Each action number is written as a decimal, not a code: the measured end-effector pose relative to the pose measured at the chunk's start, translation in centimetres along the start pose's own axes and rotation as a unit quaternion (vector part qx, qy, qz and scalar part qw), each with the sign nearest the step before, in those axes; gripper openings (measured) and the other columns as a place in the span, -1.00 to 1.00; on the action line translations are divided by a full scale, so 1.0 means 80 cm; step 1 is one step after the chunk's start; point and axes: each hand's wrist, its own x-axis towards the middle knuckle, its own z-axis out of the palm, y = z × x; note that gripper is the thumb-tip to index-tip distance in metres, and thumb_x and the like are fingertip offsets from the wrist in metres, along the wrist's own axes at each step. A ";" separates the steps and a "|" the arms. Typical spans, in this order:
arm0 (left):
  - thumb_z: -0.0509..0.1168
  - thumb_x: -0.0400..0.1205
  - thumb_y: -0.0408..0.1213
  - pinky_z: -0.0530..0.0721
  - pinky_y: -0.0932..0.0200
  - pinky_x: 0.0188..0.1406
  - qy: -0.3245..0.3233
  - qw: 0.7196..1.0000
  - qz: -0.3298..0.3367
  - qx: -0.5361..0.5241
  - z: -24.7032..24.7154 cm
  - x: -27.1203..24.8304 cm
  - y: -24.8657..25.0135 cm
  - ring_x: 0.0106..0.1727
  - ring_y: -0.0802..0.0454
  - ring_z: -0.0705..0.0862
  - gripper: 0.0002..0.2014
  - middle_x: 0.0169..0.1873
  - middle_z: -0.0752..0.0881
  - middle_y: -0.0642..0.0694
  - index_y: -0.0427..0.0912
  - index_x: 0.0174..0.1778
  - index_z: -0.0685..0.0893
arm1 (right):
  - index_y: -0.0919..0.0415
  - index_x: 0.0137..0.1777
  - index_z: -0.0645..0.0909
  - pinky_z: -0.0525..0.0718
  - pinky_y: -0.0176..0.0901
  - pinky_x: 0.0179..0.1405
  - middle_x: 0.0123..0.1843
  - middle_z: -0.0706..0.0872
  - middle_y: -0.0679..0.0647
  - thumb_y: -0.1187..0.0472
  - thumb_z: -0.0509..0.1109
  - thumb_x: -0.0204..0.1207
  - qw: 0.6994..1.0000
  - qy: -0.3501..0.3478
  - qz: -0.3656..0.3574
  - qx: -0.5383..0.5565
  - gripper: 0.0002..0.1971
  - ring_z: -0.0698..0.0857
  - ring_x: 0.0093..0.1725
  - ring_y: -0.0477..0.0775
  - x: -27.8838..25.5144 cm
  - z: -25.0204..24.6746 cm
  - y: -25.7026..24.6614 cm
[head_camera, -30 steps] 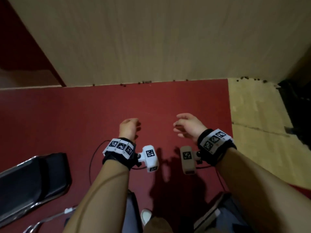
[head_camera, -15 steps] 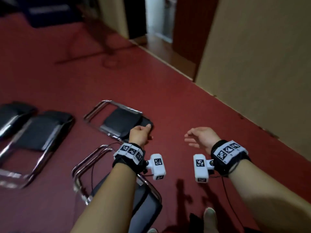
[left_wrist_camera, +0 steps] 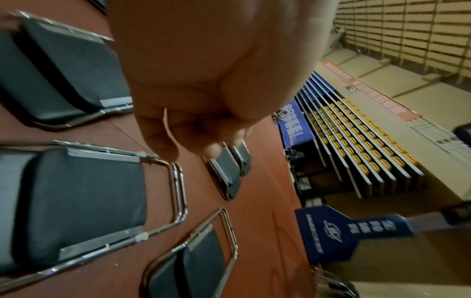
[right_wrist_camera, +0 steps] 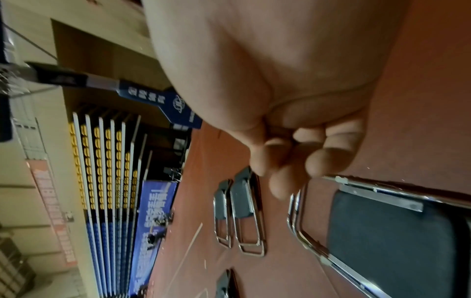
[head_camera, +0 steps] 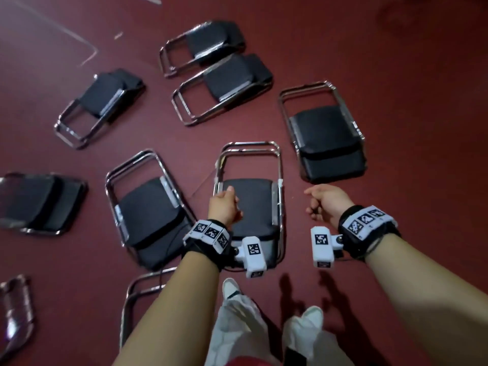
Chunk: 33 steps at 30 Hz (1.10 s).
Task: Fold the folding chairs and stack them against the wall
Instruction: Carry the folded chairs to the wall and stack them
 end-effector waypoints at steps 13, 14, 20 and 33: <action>0.20 0.72 -0.32 0.43 0.22 -0.41 0.013 0.996 -0.082 0.030 -0.054 0.137 -0.241 -0.41 -0.01 0.63 -0.90 -0.30 0.66 -0.09 -0.11 -0.11 0.54 | 0.17 -0.06 0.53 0.71 -0.06 -0.26 -0.28 0.71 0.17 0.46 0.14 0.63 0.994 -0.018 0.107 -0.021 -0.78 0.72 -0.35 0.11 0.120 0.106 0.188; 0.20 0.73 -0.31 0.44 0.20 -0.40 0.006 0.996 -0.085 0.037 -0.053 0.152 -0.260 -0.39 -0.01 0.63 -0.92 -0.29 0.67 -0.09 -0.13 -0.08 0.54 | 0.17 -0.06 0.53 0.70 -0.06 -0.25 -0.28 0.71 0.17 0.46 0.14 0.63 0.994 -0.014 0.109 -0.019 -0.78 0.72 -0.35 0.10 0.133 0.112 0.203; 0.20 0.72 -0.31 0.50 0.17 -0.38 0.017 0.992 -0.105 0.066 -0.051 0.248 -0.396 -0.36 -0.06 0.64 -0.93 -0.24 0.68 -0.14 -0.17 -0.05 0.56 | 0.13 -0.09 0.51 0.68 -0.08 -0.23 -0.25 0.69 0.15 0.36 0.18 0.68 0.992 -0.011 0.125 -0.005 -0.84 0.71 -0.41 0.02 0.231 0.158 0.321; 0.22 0.72 -0.36 0.35 0.20 -0.45 0.059 0.994 -0.081 0.050 -0.004 0.495 -0.685 -0.48 -0.04 0.46 -0.70 -0.43 0.56 -0.14 -0.19 -0.37 0.50 | 0.04 -0.12 0.55 0.60 -0.15 -0.27 -0.27 0.60 0.07 0.34 0.21 0.66 0.995 -0.007 0.100 0.028 -0.79 0.57 -0.34 0.00 0.498 0.251 0.563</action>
